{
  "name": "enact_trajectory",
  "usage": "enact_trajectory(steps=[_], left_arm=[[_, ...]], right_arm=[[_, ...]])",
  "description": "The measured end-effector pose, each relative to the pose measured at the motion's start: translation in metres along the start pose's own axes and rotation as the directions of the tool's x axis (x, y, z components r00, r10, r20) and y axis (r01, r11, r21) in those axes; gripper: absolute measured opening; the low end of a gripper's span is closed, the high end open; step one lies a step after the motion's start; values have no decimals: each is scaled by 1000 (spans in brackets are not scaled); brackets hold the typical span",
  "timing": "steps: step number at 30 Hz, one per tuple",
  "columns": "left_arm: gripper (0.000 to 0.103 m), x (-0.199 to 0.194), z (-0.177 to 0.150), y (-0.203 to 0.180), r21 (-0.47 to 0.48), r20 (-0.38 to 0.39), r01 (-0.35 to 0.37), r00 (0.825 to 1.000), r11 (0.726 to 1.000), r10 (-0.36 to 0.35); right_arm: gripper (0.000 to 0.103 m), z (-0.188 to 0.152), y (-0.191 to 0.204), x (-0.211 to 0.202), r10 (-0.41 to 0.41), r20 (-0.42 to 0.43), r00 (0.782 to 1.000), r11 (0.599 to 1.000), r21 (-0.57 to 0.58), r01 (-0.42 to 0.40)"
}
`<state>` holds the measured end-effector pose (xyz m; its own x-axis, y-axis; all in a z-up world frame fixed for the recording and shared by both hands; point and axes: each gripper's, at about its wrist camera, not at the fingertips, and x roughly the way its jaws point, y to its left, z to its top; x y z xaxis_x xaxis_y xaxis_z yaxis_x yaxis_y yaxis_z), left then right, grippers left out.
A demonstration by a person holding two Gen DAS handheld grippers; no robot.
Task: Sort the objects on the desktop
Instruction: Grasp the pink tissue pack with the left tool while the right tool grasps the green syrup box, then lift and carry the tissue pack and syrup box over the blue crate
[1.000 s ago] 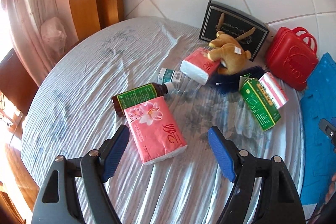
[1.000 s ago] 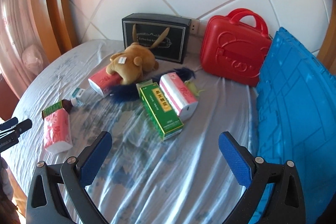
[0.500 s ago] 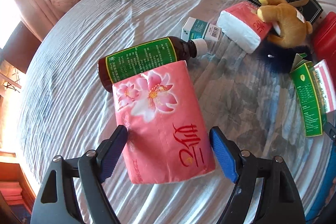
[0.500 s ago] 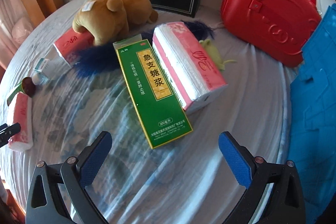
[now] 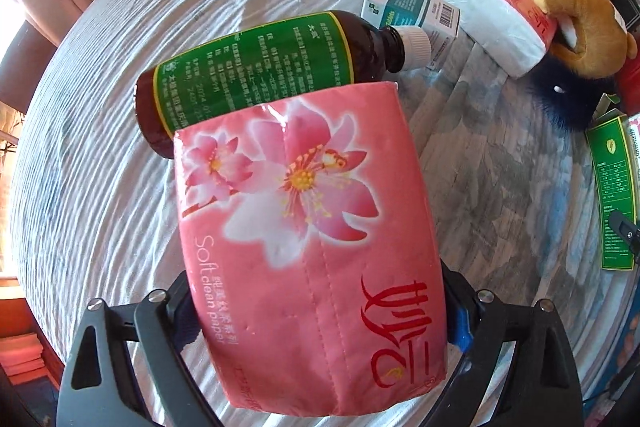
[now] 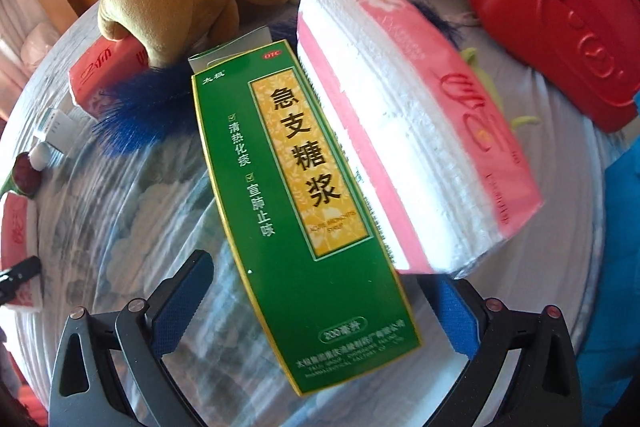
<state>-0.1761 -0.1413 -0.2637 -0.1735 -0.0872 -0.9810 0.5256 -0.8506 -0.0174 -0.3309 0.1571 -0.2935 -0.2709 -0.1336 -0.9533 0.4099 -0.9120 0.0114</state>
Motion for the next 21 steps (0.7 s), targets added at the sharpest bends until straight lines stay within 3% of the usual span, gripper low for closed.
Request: enact_trajectory(steps=[7,9,10,11,21], left_arm=[[85,-11,0,-1,15,39,16,999,1000,-16],[85,-16,-2,-3,25,58,14,998,1000,-15],[84,-19,-3,-4,33,72,10,997,999,-12],[84,-24,-3,-4,41,88,3,996,999,-6],[84,-81,-9,-3,73,231,-4,973,997,-13]], right_arm=[[102,7,0,3,-15,5,1000,1000,3,15],[87,8,2,3,-25,3,1000,1000,-9,25],[68,7,2,2,-26,1,1000,1000,-14,26],[63,6,3,1,-14,-1,1000,1000,-17,14],[53,-13,13,-54,18,92,996,998,-57,-13]])
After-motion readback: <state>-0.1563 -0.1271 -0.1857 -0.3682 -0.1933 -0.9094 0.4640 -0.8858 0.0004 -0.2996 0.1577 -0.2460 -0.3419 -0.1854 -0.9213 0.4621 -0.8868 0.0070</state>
